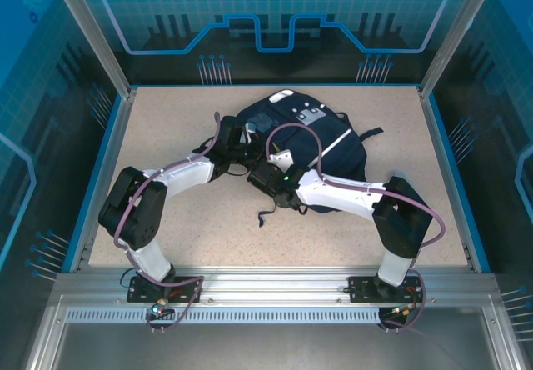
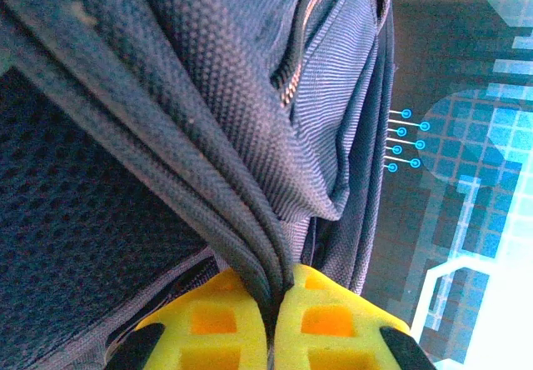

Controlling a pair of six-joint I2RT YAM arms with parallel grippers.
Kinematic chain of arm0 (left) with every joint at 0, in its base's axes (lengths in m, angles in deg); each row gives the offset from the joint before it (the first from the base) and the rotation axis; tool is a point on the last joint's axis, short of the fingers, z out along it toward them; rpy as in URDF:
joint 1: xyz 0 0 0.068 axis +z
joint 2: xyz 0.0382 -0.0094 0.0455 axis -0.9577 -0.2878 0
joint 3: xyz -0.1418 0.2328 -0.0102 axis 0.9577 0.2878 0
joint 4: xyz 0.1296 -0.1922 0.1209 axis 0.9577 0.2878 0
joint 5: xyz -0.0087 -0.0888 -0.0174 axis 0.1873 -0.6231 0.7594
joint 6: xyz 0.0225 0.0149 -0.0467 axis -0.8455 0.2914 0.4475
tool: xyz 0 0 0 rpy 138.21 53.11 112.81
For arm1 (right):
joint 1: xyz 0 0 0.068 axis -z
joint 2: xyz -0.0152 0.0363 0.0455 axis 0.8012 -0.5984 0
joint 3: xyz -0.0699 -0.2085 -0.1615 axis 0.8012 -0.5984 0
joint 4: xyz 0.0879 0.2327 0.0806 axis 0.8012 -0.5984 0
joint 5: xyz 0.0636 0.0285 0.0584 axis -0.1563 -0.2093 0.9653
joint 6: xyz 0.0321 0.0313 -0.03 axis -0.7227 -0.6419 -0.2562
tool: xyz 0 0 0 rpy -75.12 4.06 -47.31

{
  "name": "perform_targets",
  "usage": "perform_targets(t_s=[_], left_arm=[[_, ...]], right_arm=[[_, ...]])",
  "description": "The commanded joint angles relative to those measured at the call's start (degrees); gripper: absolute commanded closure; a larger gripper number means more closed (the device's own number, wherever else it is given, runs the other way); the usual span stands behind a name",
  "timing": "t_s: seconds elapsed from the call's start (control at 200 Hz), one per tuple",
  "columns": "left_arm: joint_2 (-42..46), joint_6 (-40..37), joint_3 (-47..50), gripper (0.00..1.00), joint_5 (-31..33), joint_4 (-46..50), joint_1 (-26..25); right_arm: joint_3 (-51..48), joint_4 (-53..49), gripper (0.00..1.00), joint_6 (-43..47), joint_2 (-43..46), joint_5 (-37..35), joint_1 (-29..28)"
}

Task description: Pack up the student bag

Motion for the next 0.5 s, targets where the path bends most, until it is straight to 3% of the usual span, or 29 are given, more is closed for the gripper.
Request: perform_targets(t_s=[0.0, 0.16, 0.37, 0.495], left_arm=[[3.15, 0.24, -1.27, 1.00, -5.16, -1.87, -1.14], [3.07, 0.32, -1.10, 1.00, -5.11, -2.07, -1.13], [2.80, 0.41, -1.19, 1.00, -5.17, -2.15, -1.14], [2.78, 0.45, -1.19, 1.00, -4.94, -1.98, -1.11]], right_arm=[[1.79, 3.67, 0.84, -2.61, -0.07, -7.66, 0.66], [3.09, -2.06, 0.84, -9.45, -1.42, -9.79, 1.51], [2.79, -2.16, 0.80, -10.72, -1.51, -10.15, 2.05], [2.80, -2.41, 0.91, -11.34, -1.32, -10.41, 2.23]])
